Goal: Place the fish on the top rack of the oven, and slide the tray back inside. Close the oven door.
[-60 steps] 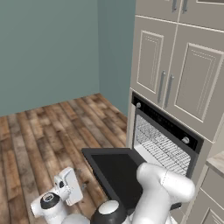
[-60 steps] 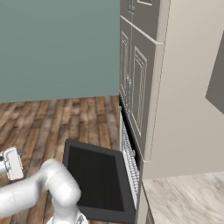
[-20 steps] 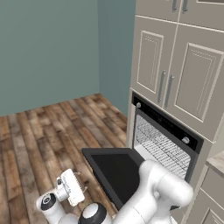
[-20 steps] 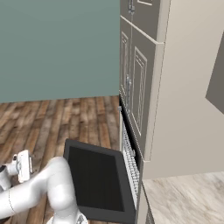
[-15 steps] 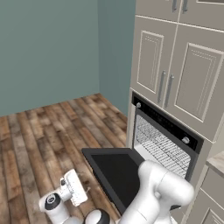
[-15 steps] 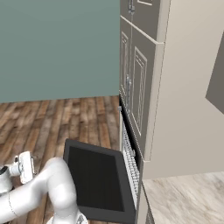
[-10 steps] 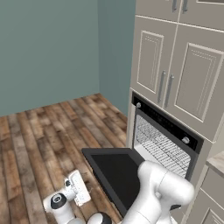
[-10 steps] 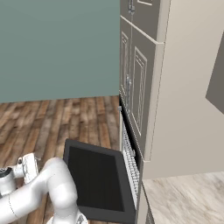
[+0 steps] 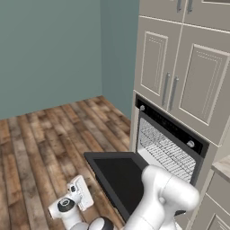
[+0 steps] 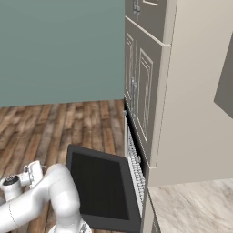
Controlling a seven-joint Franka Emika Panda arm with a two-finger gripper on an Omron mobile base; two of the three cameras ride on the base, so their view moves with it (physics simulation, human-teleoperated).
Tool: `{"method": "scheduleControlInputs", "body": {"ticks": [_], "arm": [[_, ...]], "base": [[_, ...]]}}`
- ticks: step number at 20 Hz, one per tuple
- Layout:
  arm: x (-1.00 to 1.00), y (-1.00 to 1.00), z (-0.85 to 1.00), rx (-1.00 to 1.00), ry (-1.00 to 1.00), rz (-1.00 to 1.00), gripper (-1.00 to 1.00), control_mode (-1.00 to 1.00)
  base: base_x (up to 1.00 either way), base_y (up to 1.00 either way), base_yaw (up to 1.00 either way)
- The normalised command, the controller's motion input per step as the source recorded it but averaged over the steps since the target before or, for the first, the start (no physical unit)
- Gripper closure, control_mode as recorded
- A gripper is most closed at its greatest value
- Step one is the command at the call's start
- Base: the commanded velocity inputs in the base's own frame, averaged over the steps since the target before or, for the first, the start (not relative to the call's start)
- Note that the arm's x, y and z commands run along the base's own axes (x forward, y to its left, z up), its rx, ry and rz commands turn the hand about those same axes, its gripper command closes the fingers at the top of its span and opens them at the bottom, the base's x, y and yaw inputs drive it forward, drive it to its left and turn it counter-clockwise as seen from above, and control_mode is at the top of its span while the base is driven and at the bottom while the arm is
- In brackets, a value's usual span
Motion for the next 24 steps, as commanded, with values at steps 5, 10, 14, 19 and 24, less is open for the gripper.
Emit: {"method": "scheduleControlInputs", "body": {"ticks": [5, 10, 14, 19, 24], "arm": [[0.4, 0.5, -0.69, -0.01, -0.07, -0.01, -1.0, -1.0], [0.41, 0.28, -0.7, -0.03, -0.01, -0.08, -1.0, -1.0], [0.49, 0.13, -0.73, -0.03, 0.0, -0.15, -1.0, -1.0], [0.4, 0.09, -0.71, -0.09, 0.0, -0.17, -1.0, -1.0], [0.26, 0.14, -0.81, -0.13, -0.01, -0.17, -1.0, -1.0]], "base": [[0.0, 0.0, 0.0], [0.0, 0.0, 0.0], [0.0, 0.0, 0.0], [0.0, 0.0, 0.0], [0.0, 0.0, 0.0]]}}
